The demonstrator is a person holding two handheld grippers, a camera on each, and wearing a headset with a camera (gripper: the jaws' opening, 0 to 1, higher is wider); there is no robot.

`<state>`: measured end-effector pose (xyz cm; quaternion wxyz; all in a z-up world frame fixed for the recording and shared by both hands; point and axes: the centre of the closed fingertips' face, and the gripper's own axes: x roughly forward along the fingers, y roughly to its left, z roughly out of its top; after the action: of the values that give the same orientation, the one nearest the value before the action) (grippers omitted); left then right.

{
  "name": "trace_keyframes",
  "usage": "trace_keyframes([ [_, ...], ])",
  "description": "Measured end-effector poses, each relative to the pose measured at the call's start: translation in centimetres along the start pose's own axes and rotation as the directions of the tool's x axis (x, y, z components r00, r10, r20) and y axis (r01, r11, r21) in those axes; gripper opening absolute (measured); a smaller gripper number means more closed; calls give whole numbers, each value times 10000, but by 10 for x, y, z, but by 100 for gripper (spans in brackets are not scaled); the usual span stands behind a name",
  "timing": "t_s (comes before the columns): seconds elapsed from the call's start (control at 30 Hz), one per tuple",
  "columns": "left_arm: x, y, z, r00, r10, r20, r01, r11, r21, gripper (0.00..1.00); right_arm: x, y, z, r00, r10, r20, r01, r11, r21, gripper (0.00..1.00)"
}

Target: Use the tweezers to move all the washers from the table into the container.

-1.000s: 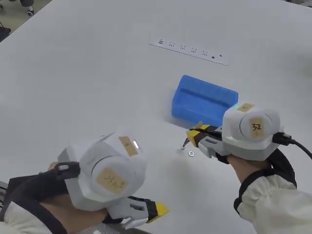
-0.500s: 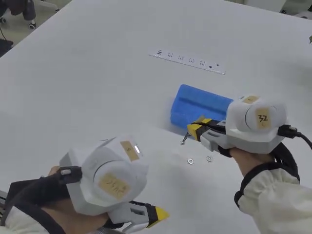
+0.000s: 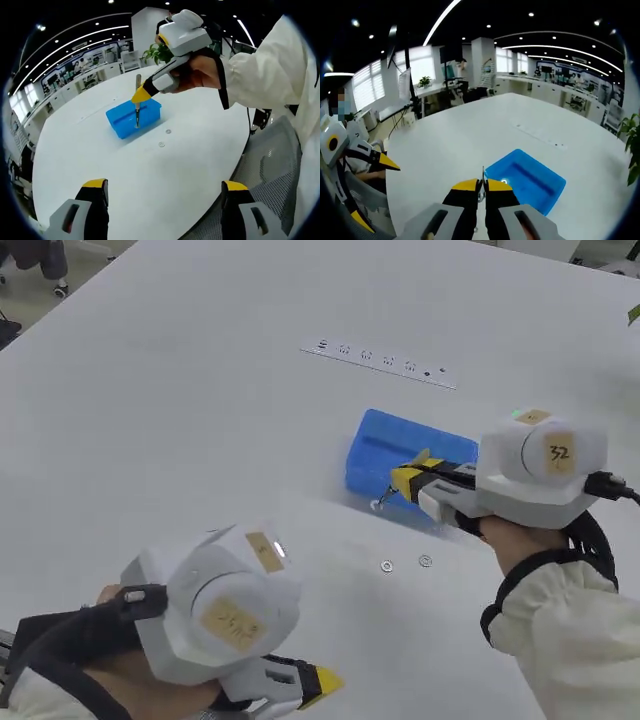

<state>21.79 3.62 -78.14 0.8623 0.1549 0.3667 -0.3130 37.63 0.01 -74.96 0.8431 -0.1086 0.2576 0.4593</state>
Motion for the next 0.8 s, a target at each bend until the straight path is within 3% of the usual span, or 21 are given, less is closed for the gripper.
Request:
trace_keyframes([
  [0.5, 10, -1, 1, 9997, -222, 76, 223, 9995, -225, 95, 7, -34, 18, 9972, -667, 339, 665, 9978, 59, 0],
  [0.8, 12, 4, 6, 9995, -156, 282, 163, 9995, -266, 95, 16, -51, 14, 9935, -1119, 190, 1119, 9937, 19, 0],
])
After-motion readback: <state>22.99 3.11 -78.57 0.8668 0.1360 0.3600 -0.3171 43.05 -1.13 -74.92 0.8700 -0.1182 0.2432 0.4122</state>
